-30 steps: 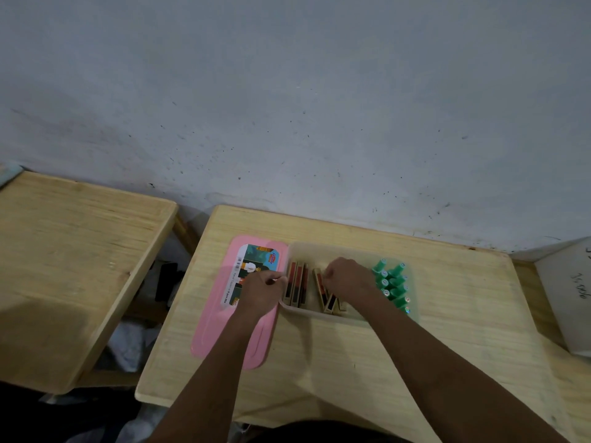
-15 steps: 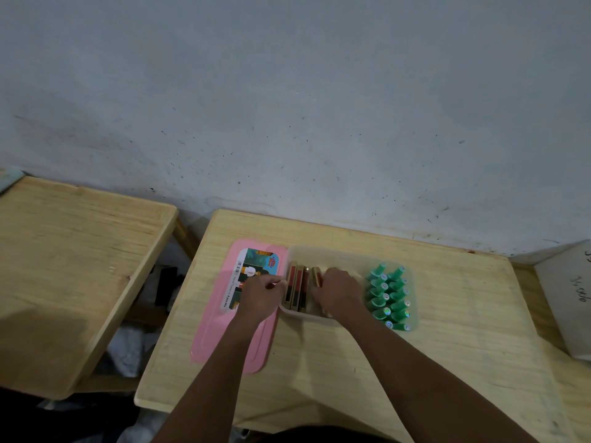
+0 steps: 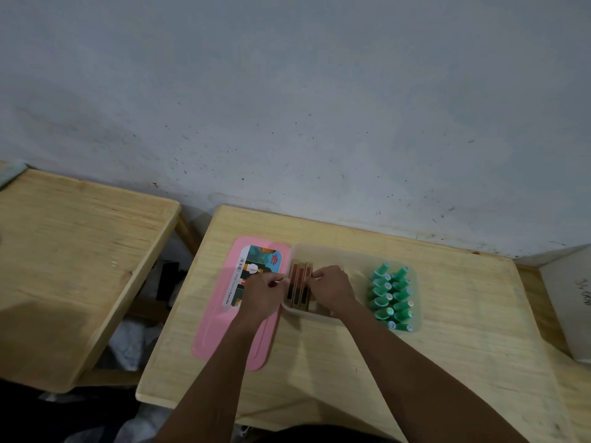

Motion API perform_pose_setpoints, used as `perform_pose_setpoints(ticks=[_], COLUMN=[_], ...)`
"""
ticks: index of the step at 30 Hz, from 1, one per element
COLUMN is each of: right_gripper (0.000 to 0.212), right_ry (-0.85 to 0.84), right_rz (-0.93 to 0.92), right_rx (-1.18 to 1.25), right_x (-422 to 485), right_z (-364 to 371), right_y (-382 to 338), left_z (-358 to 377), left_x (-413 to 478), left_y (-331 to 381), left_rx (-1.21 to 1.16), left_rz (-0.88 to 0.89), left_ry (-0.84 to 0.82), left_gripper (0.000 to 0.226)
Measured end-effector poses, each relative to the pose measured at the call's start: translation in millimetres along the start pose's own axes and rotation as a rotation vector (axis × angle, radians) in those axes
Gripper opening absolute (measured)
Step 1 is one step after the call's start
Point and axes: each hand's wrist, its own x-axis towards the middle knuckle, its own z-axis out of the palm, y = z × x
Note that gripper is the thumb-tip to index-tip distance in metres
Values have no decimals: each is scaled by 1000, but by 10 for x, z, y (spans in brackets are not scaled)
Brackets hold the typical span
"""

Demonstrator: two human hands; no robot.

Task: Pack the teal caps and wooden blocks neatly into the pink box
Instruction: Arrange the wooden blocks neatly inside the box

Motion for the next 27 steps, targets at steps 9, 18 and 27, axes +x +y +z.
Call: perform_pose_setpoints(ticks=[9, 18, 27], right_gripper=[21, 34, 24], right_ry=[143, 31, -9], right_rz=[80, 126, 57], right_rx=[-278, -283, -144], right_x=[-256, -281, -198], right_z=[-458, -205, -77], right_y=[282, 358, 185], left_z=[13, 6, -3], left_x=[18, -5, 7], left_y=[-18, -11, -16], left_rx=[-35, -18, -7], left_rz=[-10, 3, 6], left_ry=[-11, 1, -12], left_gripper=[34, 34, 34])
